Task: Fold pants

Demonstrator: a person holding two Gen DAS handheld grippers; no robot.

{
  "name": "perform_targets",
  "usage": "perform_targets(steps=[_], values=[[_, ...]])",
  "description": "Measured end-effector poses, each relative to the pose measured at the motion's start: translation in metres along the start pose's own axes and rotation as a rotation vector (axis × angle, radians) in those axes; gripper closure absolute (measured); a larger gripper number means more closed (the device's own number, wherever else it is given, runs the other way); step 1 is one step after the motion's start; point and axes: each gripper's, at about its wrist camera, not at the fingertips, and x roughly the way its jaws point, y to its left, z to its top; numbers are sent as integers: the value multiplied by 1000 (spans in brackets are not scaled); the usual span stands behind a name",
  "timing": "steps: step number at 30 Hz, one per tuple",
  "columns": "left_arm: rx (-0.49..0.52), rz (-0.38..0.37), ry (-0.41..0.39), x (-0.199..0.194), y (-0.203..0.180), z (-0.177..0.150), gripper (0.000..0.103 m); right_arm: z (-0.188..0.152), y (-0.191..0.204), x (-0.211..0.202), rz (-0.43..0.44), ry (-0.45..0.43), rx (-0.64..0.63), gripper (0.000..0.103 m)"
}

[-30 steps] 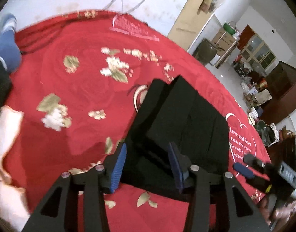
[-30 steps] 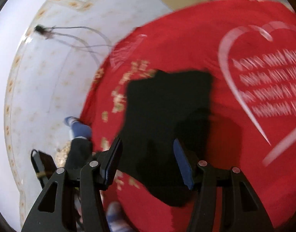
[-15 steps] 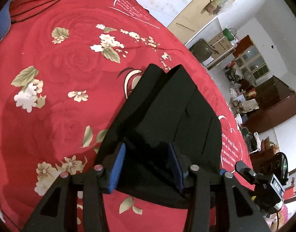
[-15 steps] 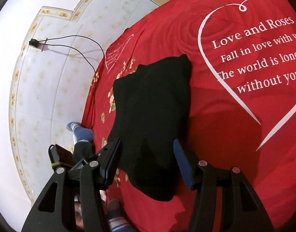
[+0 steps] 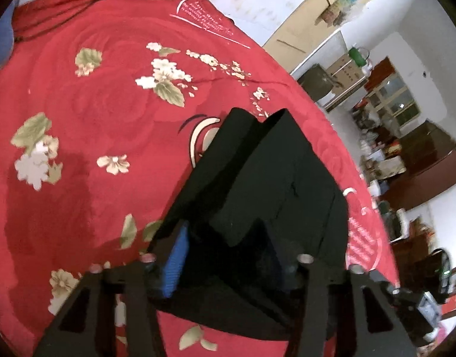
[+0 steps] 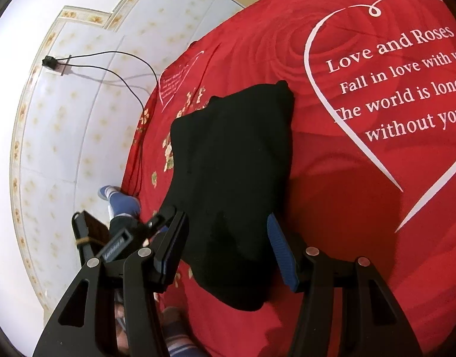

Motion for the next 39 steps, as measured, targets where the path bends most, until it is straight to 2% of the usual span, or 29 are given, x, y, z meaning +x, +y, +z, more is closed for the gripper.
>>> perform_targets(steps=[3,7,9,12,14,18,23,27,30,35,39], values=[[17,21,-17,-7,-3,0,79,0,1,0,1,-4,-9,47],[46,41,-83,-36,-11,-2,84,0,1,1,-15,-4,-20,47],[46,62,-76,-40,-7,-10,84,0,1,0,-15,-9,-29,47],[7,99,-20,-28,7,-21,83,-1,4,2,-30,-3,-45,47],[-20,81,-23,-32,9,-18,83,-2,6,4,-51,5,-65,47],[61,119,-18,-31,-1,-25,80,-5,14,3,-90,2,-126,47],[29,93,-16,-43,3,-18,72,-9,22,7,-172,17,-182,47],[100,119,-113,-69,-12,-8,72,-9,34,-6,-210,-47,-231,47],[139,91,-121,-65,-25,9,64,-1,31,-5,-216,-45,-226,47],[269,81,-97,-27,-58,45,64,22,31,-1,-227,-68,-238,47],[382,32,-59,11,-87,63,64,46,34,6,-223,-89,-273,47]])
